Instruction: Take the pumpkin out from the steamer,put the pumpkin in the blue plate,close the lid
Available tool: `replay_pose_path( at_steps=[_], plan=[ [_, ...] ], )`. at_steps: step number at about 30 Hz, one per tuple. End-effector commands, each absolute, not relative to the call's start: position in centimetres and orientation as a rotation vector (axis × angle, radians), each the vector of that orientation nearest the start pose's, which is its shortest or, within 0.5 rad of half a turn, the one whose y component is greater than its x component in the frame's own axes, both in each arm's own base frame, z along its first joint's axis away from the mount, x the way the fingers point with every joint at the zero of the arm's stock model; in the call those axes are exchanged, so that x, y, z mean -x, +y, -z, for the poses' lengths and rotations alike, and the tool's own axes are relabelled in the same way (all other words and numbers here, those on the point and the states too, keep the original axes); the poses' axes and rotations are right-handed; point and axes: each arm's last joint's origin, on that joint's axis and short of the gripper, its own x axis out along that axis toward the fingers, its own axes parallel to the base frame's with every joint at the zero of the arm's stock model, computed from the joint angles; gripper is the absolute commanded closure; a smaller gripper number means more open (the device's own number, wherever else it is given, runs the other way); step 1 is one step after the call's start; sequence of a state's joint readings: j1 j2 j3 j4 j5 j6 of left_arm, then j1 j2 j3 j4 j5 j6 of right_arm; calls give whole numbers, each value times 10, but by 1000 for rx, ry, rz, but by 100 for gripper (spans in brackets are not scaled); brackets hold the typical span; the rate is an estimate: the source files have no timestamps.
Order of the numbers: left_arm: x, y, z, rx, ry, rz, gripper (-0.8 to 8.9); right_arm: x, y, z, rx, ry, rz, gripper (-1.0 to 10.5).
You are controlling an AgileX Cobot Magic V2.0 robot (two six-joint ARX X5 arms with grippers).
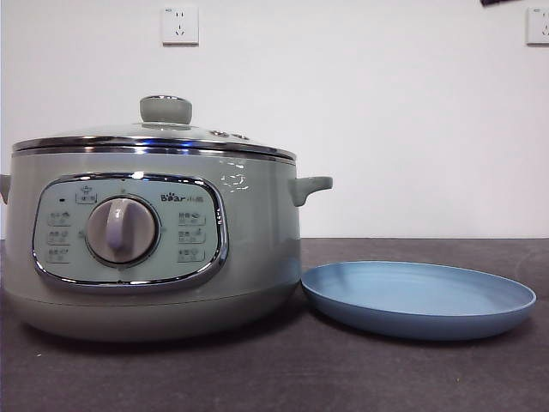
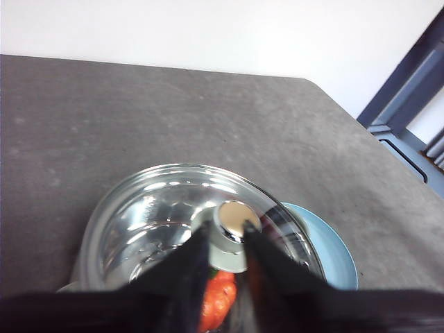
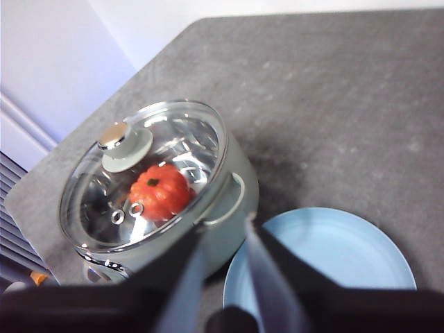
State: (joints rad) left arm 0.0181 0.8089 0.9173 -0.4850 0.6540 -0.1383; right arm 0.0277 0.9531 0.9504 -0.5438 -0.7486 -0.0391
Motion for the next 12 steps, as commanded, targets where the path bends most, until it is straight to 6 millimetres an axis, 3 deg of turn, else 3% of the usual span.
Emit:
replay_pose_path(
  at_steps=[1,6,12],
  plan=[
    [-160,-17,-348,236,398,619,343,-189,26,-332,-152,508,-768,349],
    [-161,-25,-347,223,406,609,344,-189,29,-332,-146,512,-772,349],
    [-176,-45,-348,168,449,611,344,-188,34,-332,-142,514,-798,349]
  ],
)
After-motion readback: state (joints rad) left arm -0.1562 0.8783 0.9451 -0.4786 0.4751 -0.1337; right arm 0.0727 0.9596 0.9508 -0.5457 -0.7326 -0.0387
